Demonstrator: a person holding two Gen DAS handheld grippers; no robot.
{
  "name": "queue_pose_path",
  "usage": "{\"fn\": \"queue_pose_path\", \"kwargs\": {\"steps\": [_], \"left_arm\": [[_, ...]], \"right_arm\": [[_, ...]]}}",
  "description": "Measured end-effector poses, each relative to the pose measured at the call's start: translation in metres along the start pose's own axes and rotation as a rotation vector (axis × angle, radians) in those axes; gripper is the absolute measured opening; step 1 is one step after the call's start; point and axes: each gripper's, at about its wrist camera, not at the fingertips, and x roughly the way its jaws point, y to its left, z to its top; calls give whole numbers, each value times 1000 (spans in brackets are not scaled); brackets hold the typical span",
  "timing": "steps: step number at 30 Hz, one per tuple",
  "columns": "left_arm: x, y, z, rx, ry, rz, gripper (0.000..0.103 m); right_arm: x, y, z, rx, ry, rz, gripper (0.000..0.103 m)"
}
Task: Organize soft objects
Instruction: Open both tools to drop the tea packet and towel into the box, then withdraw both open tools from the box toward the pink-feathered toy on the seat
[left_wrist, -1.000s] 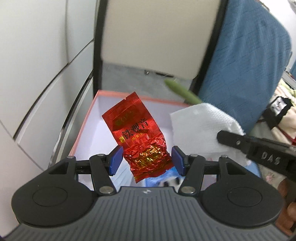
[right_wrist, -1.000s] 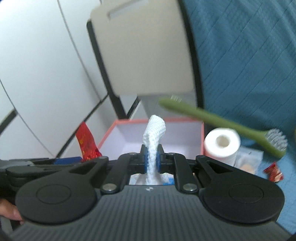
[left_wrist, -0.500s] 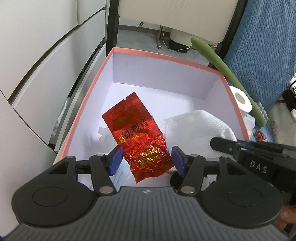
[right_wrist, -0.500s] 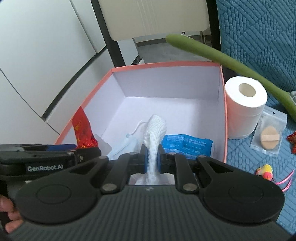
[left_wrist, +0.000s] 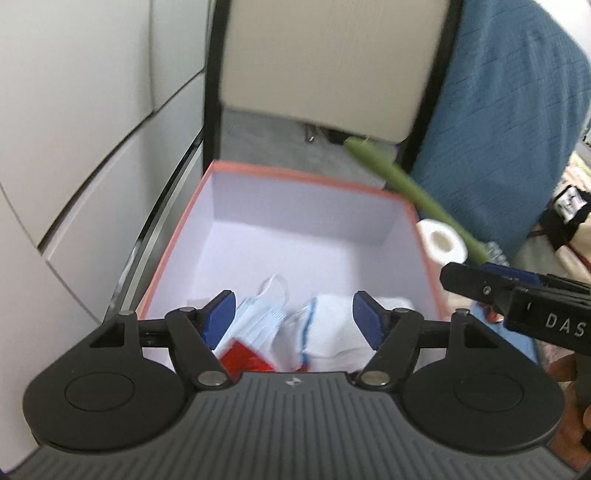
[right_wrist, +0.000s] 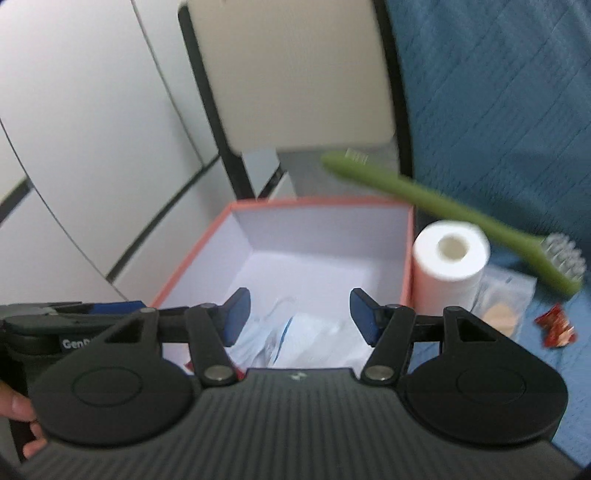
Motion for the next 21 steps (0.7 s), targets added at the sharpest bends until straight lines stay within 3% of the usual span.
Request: {"fn": "queue_pose_path", "kwargs": {"steps": [10, 21], "left_arm": [[-40, -69, 5, 36, -104, -75, 75], [-42, -144, -9, 96, -114, -149, 75]], "right_arm": [[-75, -34, 12, -19, -139, -65, 62], [-114, -80, -4, 13, -190, -149, 62]]}}
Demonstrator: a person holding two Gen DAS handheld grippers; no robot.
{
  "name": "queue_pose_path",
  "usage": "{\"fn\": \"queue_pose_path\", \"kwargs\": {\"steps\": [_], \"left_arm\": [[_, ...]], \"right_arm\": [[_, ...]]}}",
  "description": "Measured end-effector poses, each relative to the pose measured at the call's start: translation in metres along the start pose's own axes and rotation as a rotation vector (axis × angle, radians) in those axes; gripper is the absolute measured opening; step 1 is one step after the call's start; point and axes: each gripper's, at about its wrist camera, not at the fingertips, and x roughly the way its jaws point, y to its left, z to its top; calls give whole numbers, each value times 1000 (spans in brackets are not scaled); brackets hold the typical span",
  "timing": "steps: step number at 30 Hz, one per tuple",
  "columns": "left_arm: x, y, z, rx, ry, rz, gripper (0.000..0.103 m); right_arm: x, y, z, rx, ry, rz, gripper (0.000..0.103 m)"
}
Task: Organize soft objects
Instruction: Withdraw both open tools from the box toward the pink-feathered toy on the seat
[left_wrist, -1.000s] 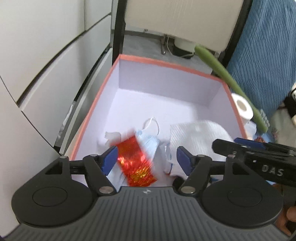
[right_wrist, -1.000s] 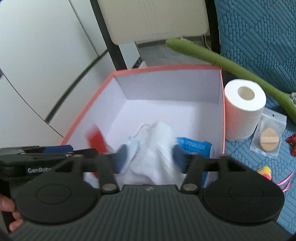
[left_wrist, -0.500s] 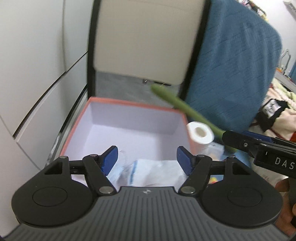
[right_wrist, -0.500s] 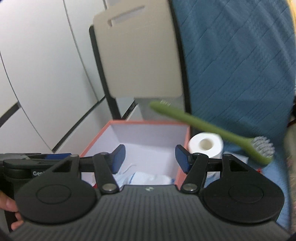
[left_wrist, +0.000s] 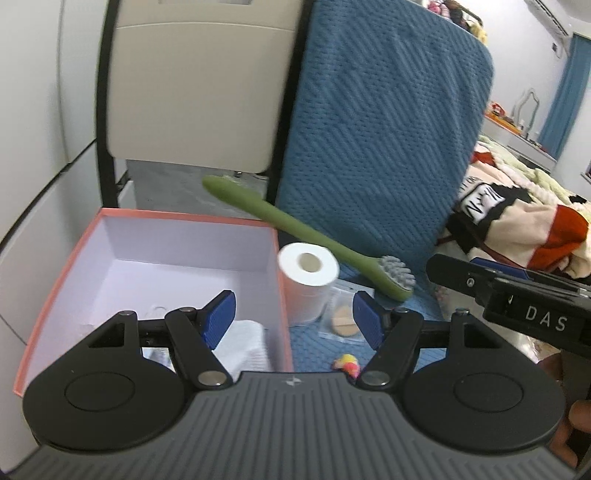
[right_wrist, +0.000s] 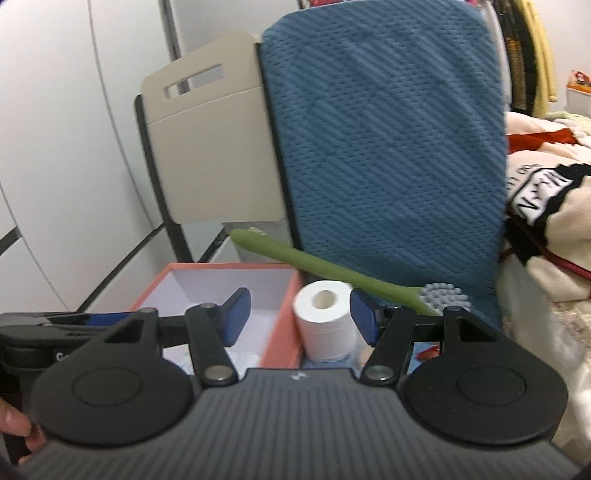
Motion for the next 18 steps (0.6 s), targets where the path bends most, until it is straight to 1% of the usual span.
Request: {"fn": "queue_pose_path", "kwargs": {"steps": [8, 14, 18], "left_arm": [[13, -35, -14, 17, 11, -33, 75], [20, -60, -25, 40, 11, -36, 75], [28, -74, -35, 37, 26, -45, 75]], "right_arm": [[-14, -36, -14, 27, -9, -49, 62], [-21, -61, -26, 48, -7, -68, 62], [-24, -75, -35, 47, -1, -81, 62]]}}
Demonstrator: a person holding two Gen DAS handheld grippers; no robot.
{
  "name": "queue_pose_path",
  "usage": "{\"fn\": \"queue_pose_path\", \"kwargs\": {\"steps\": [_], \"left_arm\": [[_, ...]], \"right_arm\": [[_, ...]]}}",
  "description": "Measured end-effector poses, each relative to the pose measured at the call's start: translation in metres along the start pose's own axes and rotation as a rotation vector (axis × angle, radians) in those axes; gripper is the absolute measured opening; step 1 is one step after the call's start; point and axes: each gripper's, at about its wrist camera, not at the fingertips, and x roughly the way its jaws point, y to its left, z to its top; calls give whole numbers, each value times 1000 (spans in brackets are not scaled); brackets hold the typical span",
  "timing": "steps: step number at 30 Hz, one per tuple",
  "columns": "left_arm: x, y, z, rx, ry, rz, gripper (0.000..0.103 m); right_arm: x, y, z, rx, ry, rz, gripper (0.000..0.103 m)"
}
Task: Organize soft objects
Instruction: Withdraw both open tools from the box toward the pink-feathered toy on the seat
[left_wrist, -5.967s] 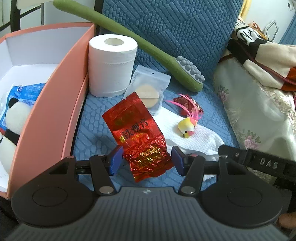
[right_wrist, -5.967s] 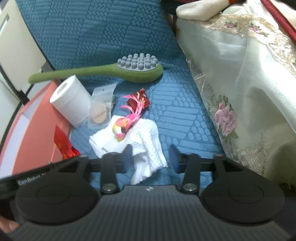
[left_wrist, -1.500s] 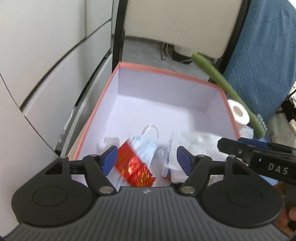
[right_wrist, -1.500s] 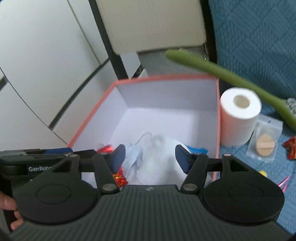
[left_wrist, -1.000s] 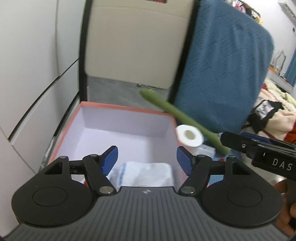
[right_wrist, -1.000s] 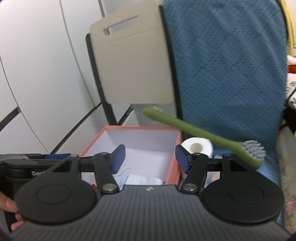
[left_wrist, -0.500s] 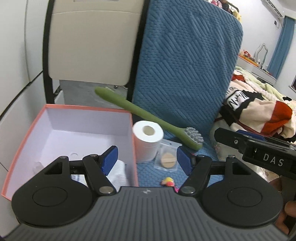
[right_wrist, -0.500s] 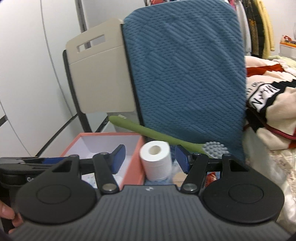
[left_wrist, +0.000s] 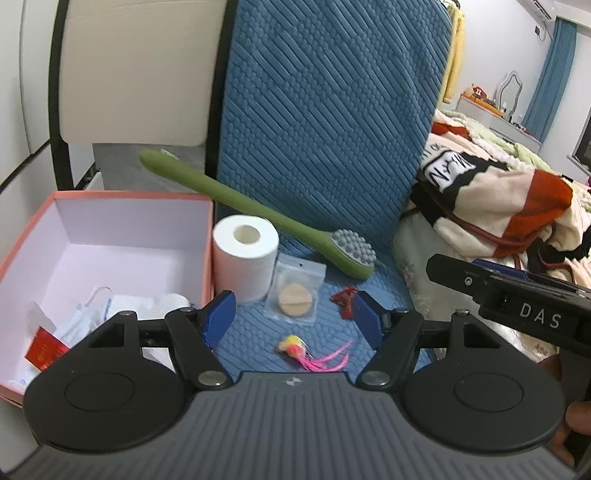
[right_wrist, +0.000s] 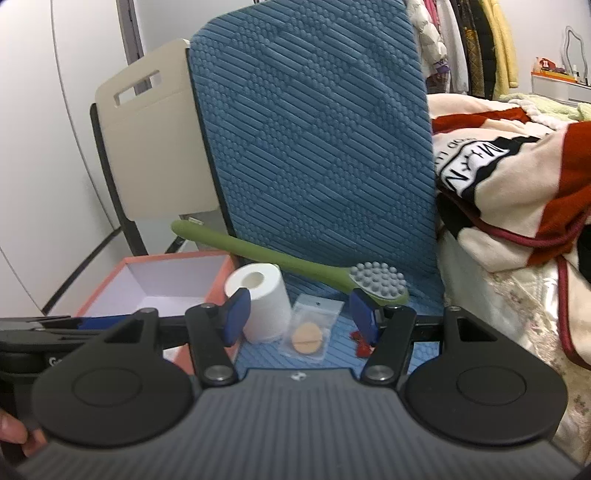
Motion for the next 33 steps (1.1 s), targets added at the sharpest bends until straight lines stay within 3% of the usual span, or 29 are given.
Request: {"fn": "queue_pose_path", "kwargs": {"steps": [18, 33], "left_arm": [[25, -32, -45, 8, 59, -1, 75], [73, -46, -37, -14, 69, 7, 75]], "right_arm": [[2, -50, -59, 20, 91, -46, 62], [24, -81, -64, 78, 88, -59, 62]]}}
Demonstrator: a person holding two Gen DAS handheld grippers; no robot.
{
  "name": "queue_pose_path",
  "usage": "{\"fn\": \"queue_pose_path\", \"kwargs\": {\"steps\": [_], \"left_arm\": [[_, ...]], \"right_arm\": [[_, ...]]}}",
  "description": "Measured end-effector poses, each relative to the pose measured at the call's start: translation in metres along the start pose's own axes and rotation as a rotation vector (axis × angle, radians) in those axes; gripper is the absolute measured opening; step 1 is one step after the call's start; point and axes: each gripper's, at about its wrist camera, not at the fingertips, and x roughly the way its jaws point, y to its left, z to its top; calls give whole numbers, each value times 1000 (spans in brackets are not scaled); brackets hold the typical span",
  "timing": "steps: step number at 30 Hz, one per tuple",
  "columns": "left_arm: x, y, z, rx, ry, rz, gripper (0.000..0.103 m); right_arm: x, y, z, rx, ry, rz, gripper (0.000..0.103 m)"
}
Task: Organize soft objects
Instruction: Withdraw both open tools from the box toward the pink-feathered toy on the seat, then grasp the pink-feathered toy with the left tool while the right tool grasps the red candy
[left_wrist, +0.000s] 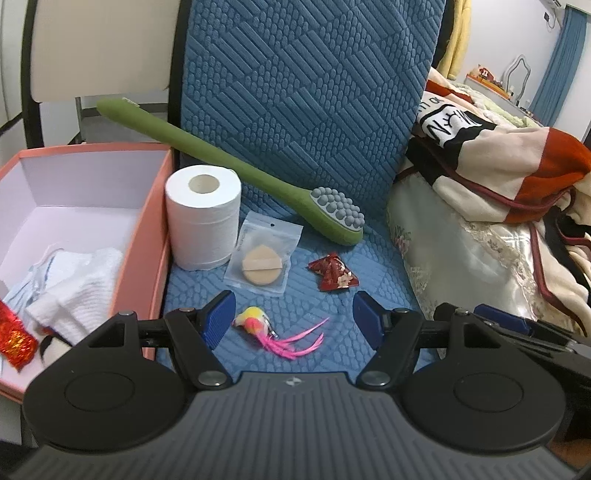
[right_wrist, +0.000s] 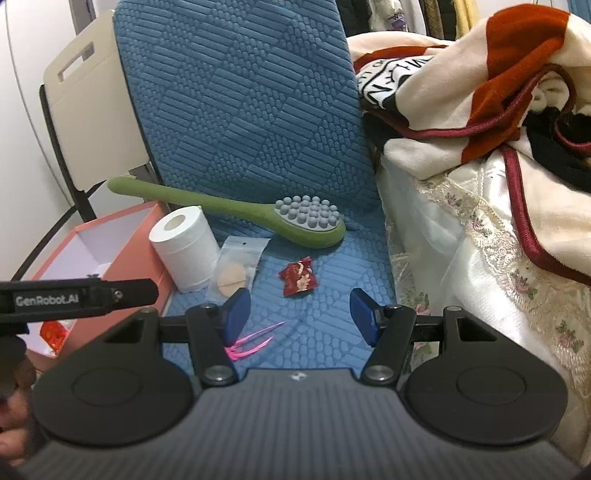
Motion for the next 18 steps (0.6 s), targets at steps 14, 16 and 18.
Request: {"fn": "queue_pose_path", "kwargs": {"steps": [14, 16, 18], "left_arm": [[60, 12, 9, -44, 26, -11, 75], [68, 15, 4, -54, 33, -9, 75], [76, 18, -1, -61, 40, -5, 75]], "right_arm": [[45, -10, 5, -19, 31, 18, 62], [55, -10, 6, -24, 41, 30, 62], [65, -10, 7, -30, 53, 32, 62]]}}
